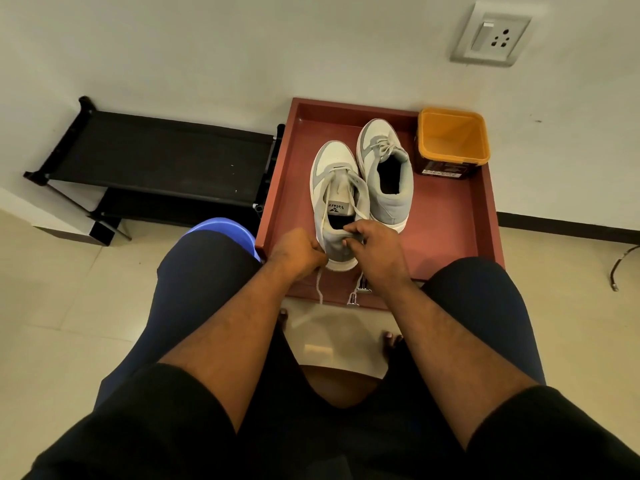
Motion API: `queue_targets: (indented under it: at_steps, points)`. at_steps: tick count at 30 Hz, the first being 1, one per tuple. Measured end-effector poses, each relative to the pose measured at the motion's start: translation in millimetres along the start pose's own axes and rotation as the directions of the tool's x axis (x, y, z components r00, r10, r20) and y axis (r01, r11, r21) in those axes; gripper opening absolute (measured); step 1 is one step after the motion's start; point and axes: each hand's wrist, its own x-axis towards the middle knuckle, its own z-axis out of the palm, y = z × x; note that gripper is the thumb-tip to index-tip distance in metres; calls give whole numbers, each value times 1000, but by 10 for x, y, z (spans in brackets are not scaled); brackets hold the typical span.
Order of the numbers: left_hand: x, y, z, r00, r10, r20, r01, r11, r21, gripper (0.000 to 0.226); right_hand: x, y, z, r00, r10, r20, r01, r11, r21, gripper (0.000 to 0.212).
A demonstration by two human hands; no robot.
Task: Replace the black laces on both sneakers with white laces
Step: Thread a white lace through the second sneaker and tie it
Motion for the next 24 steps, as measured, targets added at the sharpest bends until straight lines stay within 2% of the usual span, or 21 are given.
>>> queue_targets:
  at_steps: [3, 6, 9, 11, 13, 14, 15, 17, 18, 20, 22, 24]
  points:
    - [-80, 59, -24, 1000, 9, 24, -6, 993, -117, 10, -8, -9, -1, 1000, 27, 3, -27, 1000, -4, 22]
    - [-148, 71, -80, 992, 30, 122, -11, 989, -149, 9, -44, -17, -18, 999, 48, 21, -47, 999, -16, 20]
    - [-169, 55, -170, 976, 2, 216, 20, 995, -100, 10, -100, -43, -42, 996, 67, 59, -67, 998, -11, 21]
    - [-184, 61, -242, 962, -26, 271, 35, 999, -30, 13, -129, -71, -86, 988, 54, 143, -53, 999, -13, 20]
    - [-181, 48, -322, 941, -80, 329, 66, 996, 53, 15, -157, -70, -134, 970, 50, 237, -60, 998, 36, 14]
    - [-165, 35, -358, 939, -106, 327, 85, 993, 80, 16, -169, -63, -164, 969, 59, 239, -82, 993, 88, 10]
    - [-152, 24, -395, 950, -122, 286, 101, 991, 87, 17, -168, -53, -188, 977, 83, 198, -114, 982, 149, 10]
    - [-62, 33, -427, 993, -95, 76, 91, 994, 52, 21, -81, 28, -200, 989, 136, 49, -143, 972, 186, 16]
    - [9, 66, -416, 997, -47, -65, 48, 999, 18, 26, -14, 72, -189, 989, 151, -8, -148, 976, 161, 23]
    - [117, 240, -375, 955, 90, -283, -102, 994, -28, 27, 123, 96, -165, 984, 169, -49, -162, 980, 114, 35]
    - [301, 431, -305, 919, 200, -339, -211, 977, 5, 8, 238, 80, -129, 984, 175, -46, -169, 980, 109, 35]
    - [526, 577, -229, 906, 276, -320, -255, 961, 106, 22, 307, 67, -99, 984, 176, -27, -172, 979, 113, 26]
